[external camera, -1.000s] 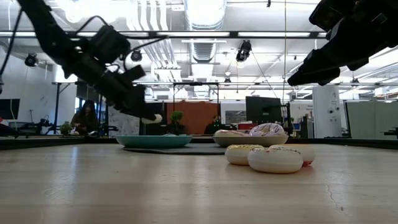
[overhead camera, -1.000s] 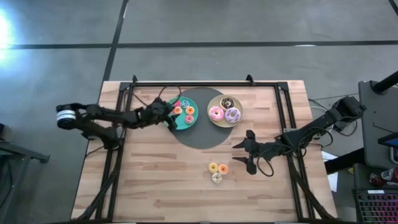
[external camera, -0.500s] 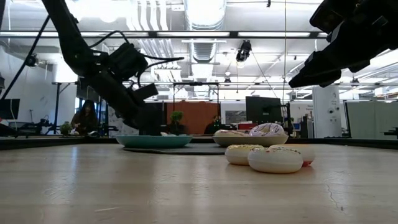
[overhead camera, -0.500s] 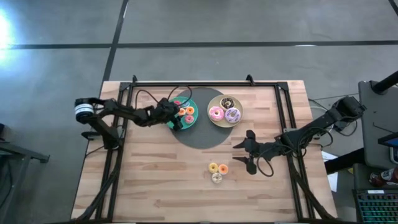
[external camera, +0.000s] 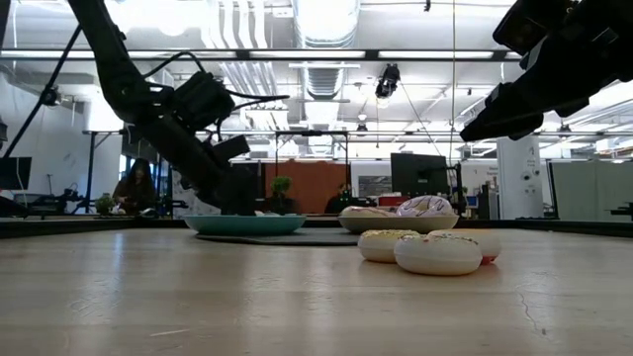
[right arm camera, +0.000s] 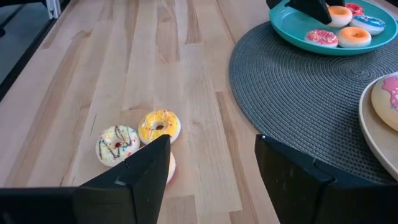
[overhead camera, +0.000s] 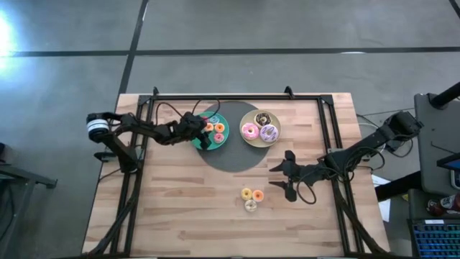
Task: Pick & Place donuts
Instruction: Put the small top orange donut on the green plate
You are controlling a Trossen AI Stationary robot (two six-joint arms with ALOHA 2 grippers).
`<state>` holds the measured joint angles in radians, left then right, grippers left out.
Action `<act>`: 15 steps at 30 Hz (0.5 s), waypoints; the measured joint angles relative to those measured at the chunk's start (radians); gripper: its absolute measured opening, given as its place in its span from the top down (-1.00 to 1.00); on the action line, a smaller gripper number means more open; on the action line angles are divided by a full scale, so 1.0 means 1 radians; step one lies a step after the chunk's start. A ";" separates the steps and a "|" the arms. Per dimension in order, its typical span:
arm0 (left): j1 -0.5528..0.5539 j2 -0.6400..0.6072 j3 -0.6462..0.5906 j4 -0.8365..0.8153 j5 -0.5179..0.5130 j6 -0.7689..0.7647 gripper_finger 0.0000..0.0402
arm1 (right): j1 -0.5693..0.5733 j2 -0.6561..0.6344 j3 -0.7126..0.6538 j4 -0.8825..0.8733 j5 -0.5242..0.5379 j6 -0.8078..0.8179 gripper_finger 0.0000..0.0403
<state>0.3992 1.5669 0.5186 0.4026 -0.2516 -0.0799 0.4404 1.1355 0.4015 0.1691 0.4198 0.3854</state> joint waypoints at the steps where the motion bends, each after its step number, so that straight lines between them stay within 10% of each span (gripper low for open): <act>1: 0.000 0.000 0.000 -0.001 0.000 -0.001 0.10 | 0.000 0.000 0.000 0.000 0.000 0.000 -0.12; 15: 0.001 0.000 0.000 0.001 0.004 0.002 0.10 | 0.000 0.000 0.000 0.000 0.000 0.000 -0.12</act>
<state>0.4005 1.5673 0.5186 0.4038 -0.2474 -0.0783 0.4404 1.1355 0.4015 0.1695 0.4198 0.3855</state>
